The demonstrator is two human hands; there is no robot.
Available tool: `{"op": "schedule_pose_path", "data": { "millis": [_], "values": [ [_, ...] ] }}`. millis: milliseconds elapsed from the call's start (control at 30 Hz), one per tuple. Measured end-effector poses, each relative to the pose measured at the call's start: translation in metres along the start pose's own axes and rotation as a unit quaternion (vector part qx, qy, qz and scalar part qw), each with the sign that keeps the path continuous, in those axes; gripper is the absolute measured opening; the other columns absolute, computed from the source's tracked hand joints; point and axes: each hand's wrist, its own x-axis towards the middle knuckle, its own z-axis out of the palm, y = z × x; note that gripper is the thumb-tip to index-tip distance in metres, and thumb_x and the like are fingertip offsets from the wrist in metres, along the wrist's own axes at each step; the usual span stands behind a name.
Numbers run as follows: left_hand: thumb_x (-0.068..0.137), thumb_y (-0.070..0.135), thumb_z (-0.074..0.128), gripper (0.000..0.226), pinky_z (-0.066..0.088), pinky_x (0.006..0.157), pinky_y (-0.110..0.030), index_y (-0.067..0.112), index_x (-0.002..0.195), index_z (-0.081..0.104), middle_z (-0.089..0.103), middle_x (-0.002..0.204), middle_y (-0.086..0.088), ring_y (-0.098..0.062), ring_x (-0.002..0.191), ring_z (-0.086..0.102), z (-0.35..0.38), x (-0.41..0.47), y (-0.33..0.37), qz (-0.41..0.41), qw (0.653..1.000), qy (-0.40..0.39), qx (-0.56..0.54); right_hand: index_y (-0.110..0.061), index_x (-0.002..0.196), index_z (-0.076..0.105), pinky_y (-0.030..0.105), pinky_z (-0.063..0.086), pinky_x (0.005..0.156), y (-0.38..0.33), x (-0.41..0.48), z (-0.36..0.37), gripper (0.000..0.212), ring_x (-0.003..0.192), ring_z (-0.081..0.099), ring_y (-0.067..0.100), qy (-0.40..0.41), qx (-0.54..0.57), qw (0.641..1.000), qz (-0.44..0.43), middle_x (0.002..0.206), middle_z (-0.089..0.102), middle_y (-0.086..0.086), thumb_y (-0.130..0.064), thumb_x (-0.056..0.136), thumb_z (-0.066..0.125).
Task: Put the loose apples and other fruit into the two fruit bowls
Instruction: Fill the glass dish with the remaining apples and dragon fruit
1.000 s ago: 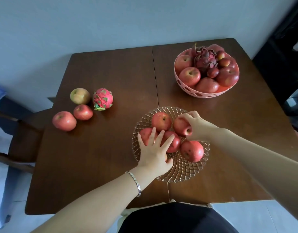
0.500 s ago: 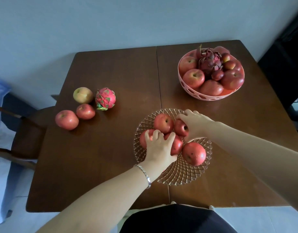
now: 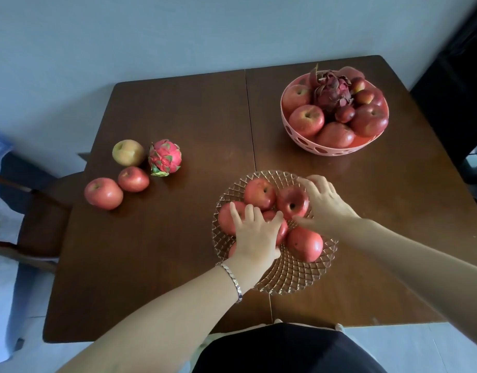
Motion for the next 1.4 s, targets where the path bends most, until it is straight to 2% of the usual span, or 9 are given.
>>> {"op": "schedule_pose_path", "data": {
  "millis": [233,367,467,600,700,900,1033,1200,1400],
  "values": [
    [0.073,0.04,0.069,0.072,-0.001,0.109,-0.062,0.03,0.137,0.037,0.047,0.117,-0.012,-0.03,0.116,0.042,0.005,-0.002,-0.004,0.011,1.0,0.016,-0.019,-0.017,0.137,0.023,0.036,0.039,0.097,-0.005,-0.044,0.017,0.103,0.12,0.037,0.026,-0.052,-0.027,0.997,0.051,0.127,0.034,0.006,-0.06,0.057,0.07],
    [0.075,0.042,0.068,0.072,0.0,0.109,-0.062,0.031,0.138,0.035,0.049,0.113,-0.012,-0.028,0.113,0.044,0.008,-0.003,-0.006,0.025,0.999,0.019,-0.013,-0.024,0.141,0.014,0.037,0.047,0.092,-0.012,-0.048,0.032,0.104,0.117,0.044,0.028,-0.072,-0.032,0.996,0.049,0.129,0.034,0.007,-0.048,0.058,0.072],
    [0.074,0.041,0.069,0.072,0.005,0.109,-0.063,0.03,0.137,0.038,0.049,0.111,-0.013,-0.03,0.111,0.045,0.009,-0.003,-0.005,0.024,0.999,0.022,-0.01,-0.025,0.137,0.021,0.036,0.05,0.081,-0.011,-0.049,0.037,0.09,0.107,0.055,0.028,-0.053,0.043,0.995,0.072,0.124,0.043,0.005,-0.034,0.061,0.069],
    [0.074,0.039,0.069,0.07,0.006,0.109,-0.063,0.029,0.137,0.039,0.049,0.113,-0.014,-0.031,0.112,0.045,0.008,-0.003,-0.002,0.019,1.0,0.024,-0.004,-0.022,0.113,0.04,0.031,0.047,0.073,-0.002,-0.043,0.03,0.059,0.09,0.055,0.019,0.014,0.173,0.975,0.137,0.108,0.048,0.003,-0.03,0.062,0.069],
    [0.076,0.037,0.068,0.068,0.005,0.109,-0.063,0.028,0.136,0.039,0.048,0.115,-0.014,-0.031,0.114,0.044,0.007,-0.002,-0.001,0.01,1.0,0.024,-0.013,-0.026,0.108,0.048,0.026,0.043,0.071,0.01,-0.038,0.024,0.044,0.086,0.054,0.017,-0.012,0.196,0.971,0.138,0.102,0.055,0.003,-0.026,0.068,0.067],
    [0.078,0.04,0.065,0.07,0.002,0.109,-0.063,0.029,0.139,0.032,0.045,0.122,-0.014,-0.031,0.119,0.04,0.005,-0.001,0.0,0.007,1.0,0.008,-0.007,-0.014,0.123,0.05,0.025,0.03,0.096,0.019,-0.041,0.031,0.038,0.117,0.041,0.023,-0.009,0.163,0.983,0.08,0.115,0.051,0.004,-0.021,0.087,0.058],
    [0.078,0.039,0.066,0.07,0.003,0.109,-0.063,0.03,0.138,0.033,0.046,0.12,-0.014,-0.031,0.117,0.041,0.007,-0.002,0.001,0.009,1.0,0.016,-0.005,-0.013,0.132,0.039,0.024,0.031,0.093,0.017,-0.042,0.03,0.045,0.107,0.045,0.017,0.042,0.194,0.976,0.09,0.126,0.046,0.012,-0.019,0.09,0.053],
    [0.075,0.04,0.069,0.073,0.003,0.108,-0.064,0.03,0.138,0.032,0.045,0.118,-0.014,-0.031,0.116,0.041,0.009,-0.002,0.002,0.012,1.0,0.015,0.0,-0.009,0.139,0.026,0.024,0.03,0.095,0.007,-0.04,0.037,0.051,0.117,0.045,0.025,0.02,0.198,0.975,0.097,0.134,0.037,0.017,-0.018,0.093,0.047],
    [0.076,0.04,0.068,0.072,0.004,0.109,-0.063,0.031,0.138,0.033,0.046,0.119,-0.015,-0.031,0.117,0.041,0.01,-0.001,0.002,0.008,1.0,0.022,0.001,-0.024,0.142,0.018,0.043,0.023,0.11,-0.008,-0.027,0.029,0.073,0.137,0.015,0.029,0.035,0.169,0.983,0.056,0.146,0.018,0.008,-0.013,0.08,0.055]
  ]
}}
